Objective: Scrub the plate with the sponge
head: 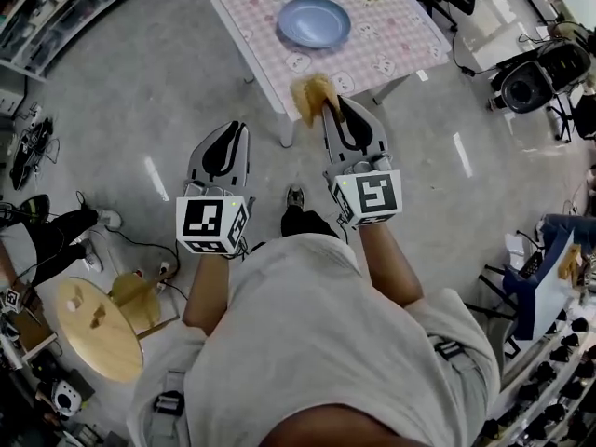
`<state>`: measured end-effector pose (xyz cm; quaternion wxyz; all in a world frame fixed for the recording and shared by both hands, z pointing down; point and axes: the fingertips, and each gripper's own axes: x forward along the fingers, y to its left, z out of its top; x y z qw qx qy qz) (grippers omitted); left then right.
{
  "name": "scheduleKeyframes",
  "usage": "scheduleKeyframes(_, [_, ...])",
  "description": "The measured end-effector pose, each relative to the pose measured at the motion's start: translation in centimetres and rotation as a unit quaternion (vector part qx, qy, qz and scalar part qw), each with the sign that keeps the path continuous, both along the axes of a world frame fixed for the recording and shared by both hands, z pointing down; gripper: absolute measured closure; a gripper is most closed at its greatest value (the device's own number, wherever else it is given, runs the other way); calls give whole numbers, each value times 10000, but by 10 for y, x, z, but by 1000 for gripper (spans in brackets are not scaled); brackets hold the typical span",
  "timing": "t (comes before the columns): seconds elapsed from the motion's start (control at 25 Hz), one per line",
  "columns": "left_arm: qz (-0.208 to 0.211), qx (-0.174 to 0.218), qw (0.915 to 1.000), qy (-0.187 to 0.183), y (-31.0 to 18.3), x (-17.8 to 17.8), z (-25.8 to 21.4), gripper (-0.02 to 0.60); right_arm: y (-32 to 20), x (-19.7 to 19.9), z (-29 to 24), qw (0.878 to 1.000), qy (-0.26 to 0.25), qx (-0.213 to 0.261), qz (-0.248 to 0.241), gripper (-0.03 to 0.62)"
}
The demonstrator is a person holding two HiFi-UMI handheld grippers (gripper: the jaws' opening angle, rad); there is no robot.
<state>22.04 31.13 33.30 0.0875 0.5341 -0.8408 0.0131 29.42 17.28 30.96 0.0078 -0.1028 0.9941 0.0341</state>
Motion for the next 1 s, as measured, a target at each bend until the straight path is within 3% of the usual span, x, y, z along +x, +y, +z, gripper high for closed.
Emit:
scheduleKeyframes(0.2, [-202, -125, 9997, 105, -40, -53, 2, 531, -52, -55, 1, 9996, -12, -224, -188, 537])
scheduleKeyframes(0.52, [-93, -456, 9985, 288, -77, -125, 28, 531, -102, -125, 23, 9974, 44, -710, -61, 536])
scheduleKeyframes(0.72, [269, -440, 9973, 525, -102, -188, 47, 534, -119, -180, 38, 9954, 179, -930, 164, 536])
scheduleKeyframes(0.88, [825, -378, 9939, 632, -123, -252, 50, 534, -129, -233, 36, 9935, 295, -934, 579, 536])
scheduleKeyframes(1.0, [1170, -406, 9895, 746, -130, -299, 53, 535, -125, -270, 33, 9882, 312, -1298, 746, 536])
